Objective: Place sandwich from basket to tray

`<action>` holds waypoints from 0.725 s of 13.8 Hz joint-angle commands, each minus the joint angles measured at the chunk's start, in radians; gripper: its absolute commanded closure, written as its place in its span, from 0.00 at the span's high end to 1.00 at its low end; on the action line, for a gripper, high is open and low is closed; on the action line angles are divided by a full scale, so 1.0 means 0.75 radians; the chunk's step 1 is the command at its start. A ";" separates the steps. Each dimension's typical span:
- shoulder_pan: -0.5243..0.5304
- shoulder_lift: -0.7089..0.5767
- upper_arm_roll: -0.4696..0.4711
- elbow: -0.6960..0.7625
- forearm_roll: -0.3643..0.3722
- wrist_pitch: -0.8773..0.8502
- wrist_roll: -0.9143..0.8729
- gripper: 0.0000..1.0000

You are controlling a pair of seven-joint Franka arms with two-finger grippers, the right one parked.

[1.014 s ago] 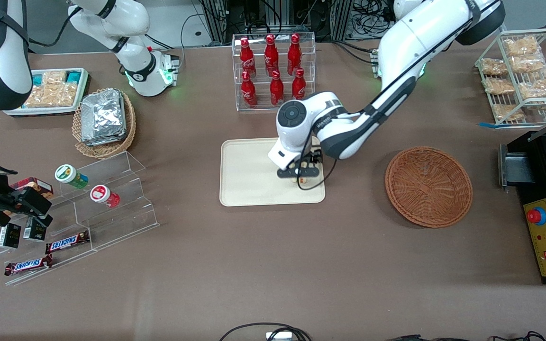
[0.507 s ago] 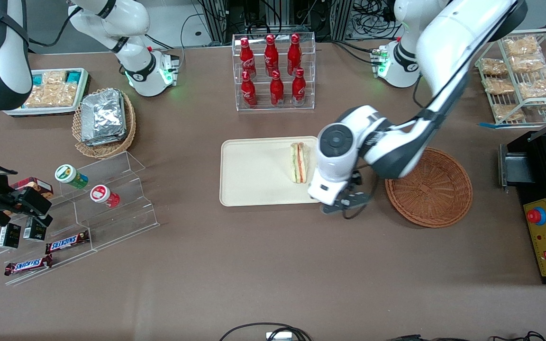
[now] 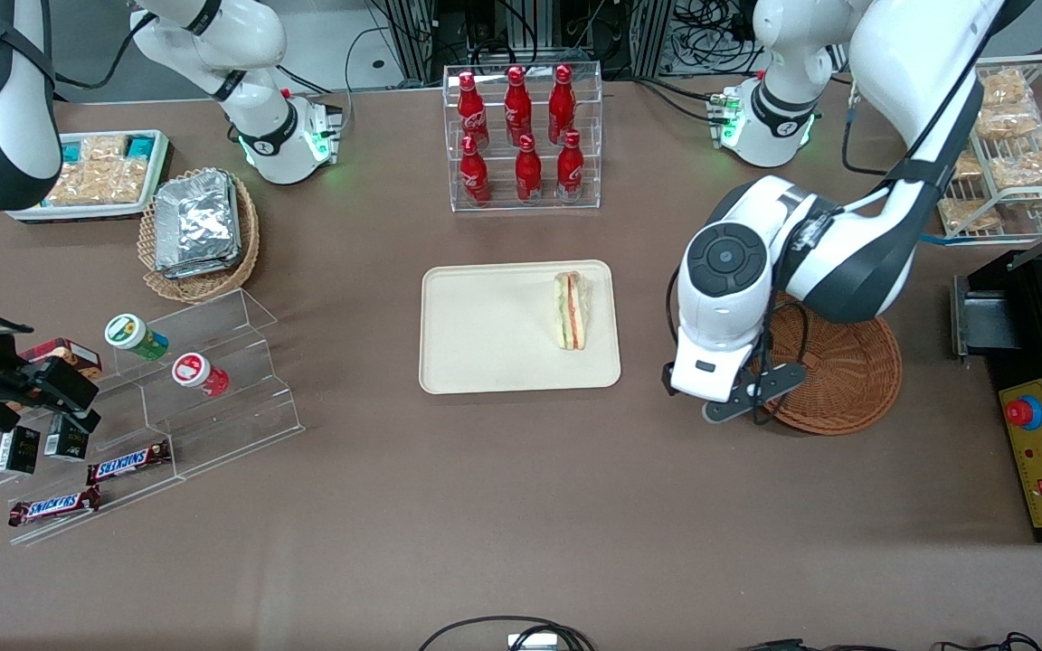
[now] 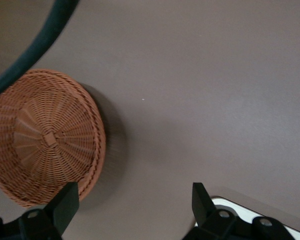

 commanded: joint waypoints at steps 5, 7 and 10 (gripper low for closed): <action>0.016 -0.246 0.204 -0.058 -0.249 -0.065 0.356 1.00; -0.014 -0.355 0.331 -0.092 -0.337 -0.114 0.558 1.00; -0.021 -0.473 0.485 -0.097 -0.480 -0.196 0.841 1.00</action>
